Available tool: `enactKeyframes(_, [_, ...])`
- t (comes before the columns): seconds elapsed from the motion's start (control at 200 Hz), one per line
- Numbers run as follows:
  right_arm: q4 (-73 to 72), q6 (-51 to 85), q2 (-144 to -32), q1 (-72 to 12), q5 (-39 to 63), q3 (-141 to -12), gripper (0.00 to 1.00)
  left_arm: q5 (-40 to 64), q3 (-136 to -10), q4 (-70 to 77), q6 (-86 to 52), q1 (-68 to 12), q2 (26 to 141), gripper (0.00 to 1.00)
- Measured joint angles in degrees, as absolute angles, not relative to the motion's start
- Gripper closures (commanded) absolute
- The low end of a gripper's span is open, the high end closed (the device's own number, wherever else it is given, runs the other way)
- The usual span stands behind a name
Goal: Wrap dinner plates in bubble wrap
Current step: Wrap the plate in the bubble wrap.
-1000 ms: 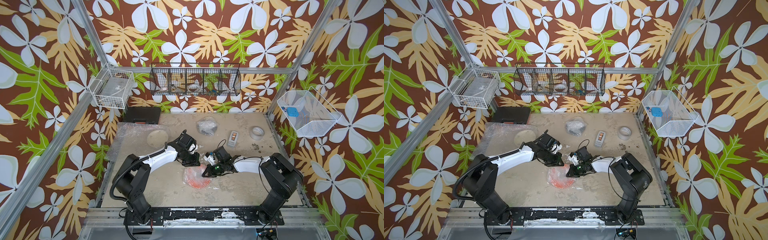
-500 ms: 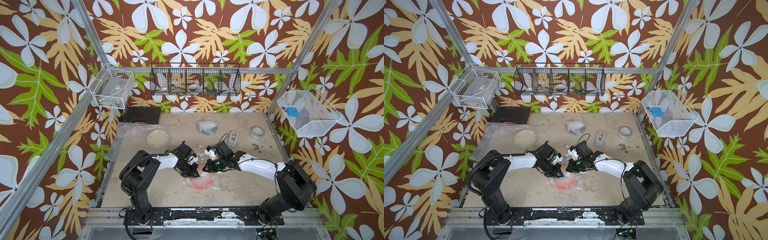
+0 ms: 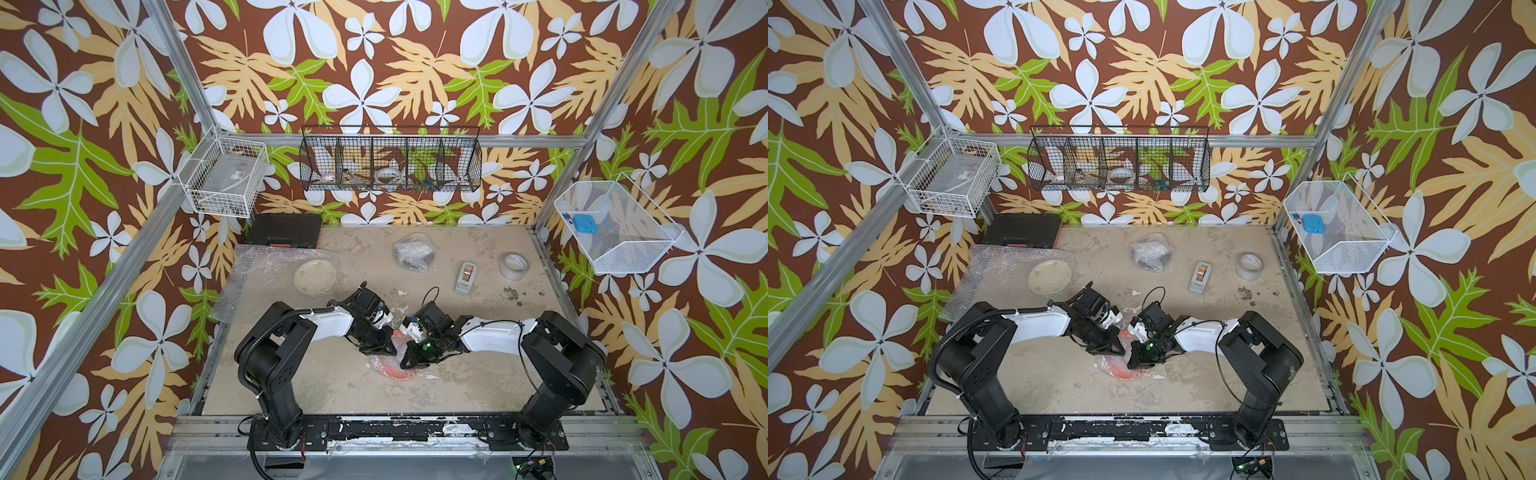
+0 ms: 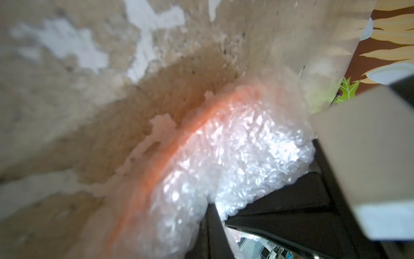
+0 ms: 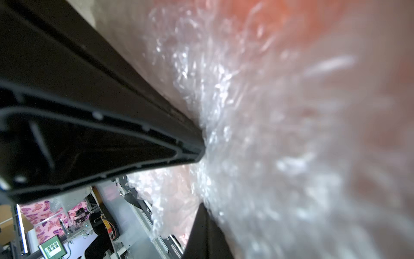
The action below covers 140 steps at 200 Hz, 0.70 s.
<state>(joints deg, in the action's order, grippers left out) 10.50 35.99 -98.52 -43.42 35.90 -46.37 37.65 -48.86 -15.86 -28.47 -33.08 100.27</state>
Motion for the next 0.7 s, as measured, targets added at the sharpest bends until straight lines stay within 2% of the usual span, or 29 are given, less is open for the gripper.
enactKeyframes(0.215, [17.06,30.26,-102.96,-38.83,35.81,-53.39,1.0,35.55,-44.21,-12.82,-30.92,-32.53,96.16,0.97])
enactKeyframes(0.45, [26.33,24.36,-109.58,-37.52,34.72,-64.53,1.0,34.98,-34.13,0.78,-40.36,-34.11,91.48,0.97])
enactKeyframes(0.566, [29.26,22.94,-108.25,-37.52,30.65,-65.73,1.0,35.18,-32.14,5.89,-44.6,-34.39,91.05,0.97])
enactKeyframes(0.701, [31.73,23.22,-101.84,-37.41,23.59,-65.47,1.0,36.14,-32.82,5.23,-46.28,-34.46,91.64,0.97])
